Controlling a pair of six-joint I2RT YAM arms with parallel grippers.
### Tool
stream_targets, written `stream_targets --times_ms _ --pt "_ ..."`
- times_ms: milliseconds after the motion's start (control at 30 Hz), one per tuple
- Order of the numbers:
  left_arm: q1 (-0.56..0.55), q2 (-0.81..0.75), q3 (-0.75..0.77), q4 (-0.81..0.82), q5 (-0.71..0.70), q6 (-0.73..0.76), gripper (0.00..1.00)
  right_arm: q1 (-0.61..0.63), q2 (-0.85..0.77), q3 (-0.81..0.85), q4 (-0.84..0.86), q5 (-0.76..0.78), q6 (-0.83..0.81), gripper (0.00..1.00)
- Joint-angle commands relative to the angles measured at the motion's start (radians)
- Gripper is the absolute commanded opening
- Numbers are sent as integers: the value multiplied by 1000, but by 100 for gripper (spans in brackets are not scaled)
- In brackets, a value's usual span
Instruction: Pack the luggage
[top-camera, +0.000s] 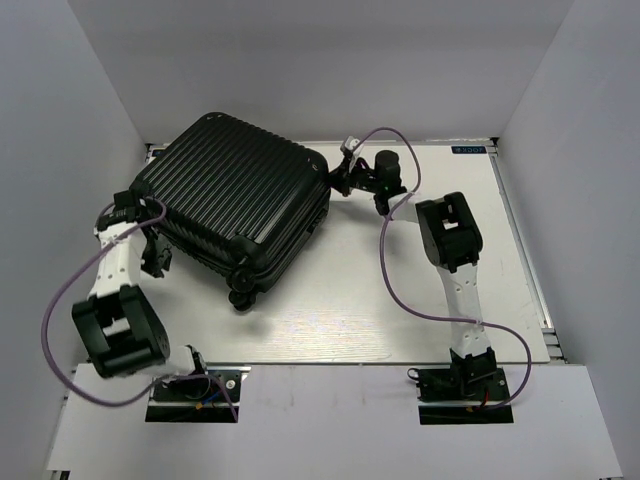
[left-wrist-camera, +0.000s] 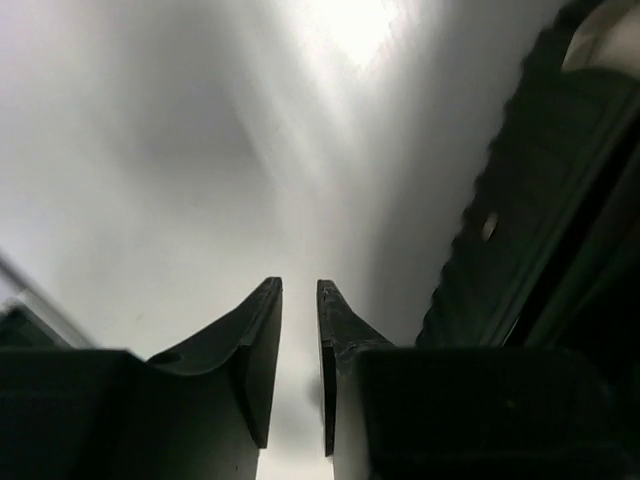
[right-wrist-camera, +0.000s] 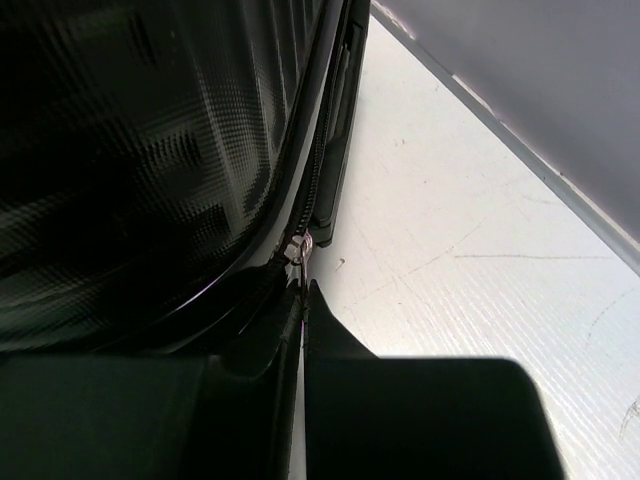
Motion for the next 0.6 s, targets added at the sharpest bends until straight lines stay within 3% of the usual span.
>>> stream_targets --times_ms 0,133,267,333,367,500,567 --pt "23 56 54 180 16 -31 32 62 -54 9 -67 -35 -70 0" --pt "40 280 268 183 -58 4 38 65 -46 12 -80 -8 -93 0" --pt "38 551 528 150 -52 54 45 62 -44 5 -78 23 -121 0" --pt "22 613 635 157 -30 100 51 61 -46 7 -76 40 -132 0" --pt "20 667 720 174 0 113 53 59 -47 5 -76 43 -133 0" --pt "-25 808 813 303 164 195 66 58 -49 -8 -67 44 -147 0" --pt "-63 857 824 445 321 252 74 58 -63 -33 -55 31 -142 0"
